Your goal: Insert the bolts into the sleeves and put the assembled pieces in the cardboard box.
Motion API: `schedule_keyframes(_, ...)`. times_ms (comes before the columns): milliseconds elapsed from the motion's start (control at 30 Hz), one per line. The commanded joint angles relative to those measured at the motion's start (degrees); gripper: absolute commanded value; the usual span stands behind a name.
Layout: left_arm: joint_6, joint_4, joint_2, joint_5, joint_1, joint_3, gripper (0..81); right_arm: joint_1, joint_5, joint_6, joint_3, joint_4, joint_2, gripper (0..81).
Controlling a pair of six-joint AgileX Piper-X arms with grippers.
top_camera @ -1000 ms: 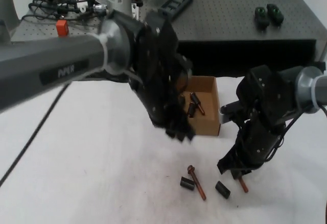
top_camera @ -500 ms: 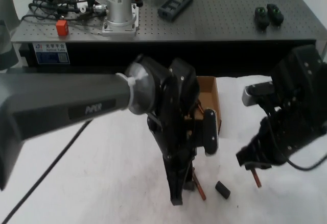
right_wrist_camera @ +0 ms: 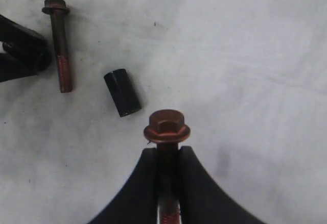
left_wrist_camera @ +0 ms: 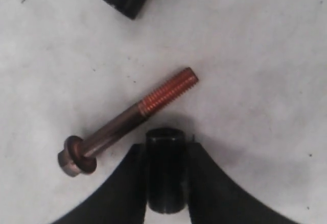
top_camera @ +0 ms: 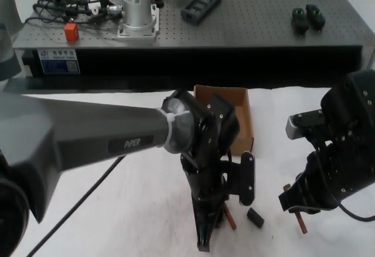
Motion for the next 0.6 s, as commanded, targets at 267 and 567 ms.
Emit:
schedule_keyframes(267,-23.5,-0.4,-6.9,-1.2,0.8,0.4,0.7,-0.2,-8.5,8.1,0.1,-10.4,-9.9,1.8)
schedule_keyframes(567,-51.6,-39.9,-30.4,22.8,4.7,26.8,0.7,1.5,-18.5,34.7,12.1,-48.4,-23.3,1.8)
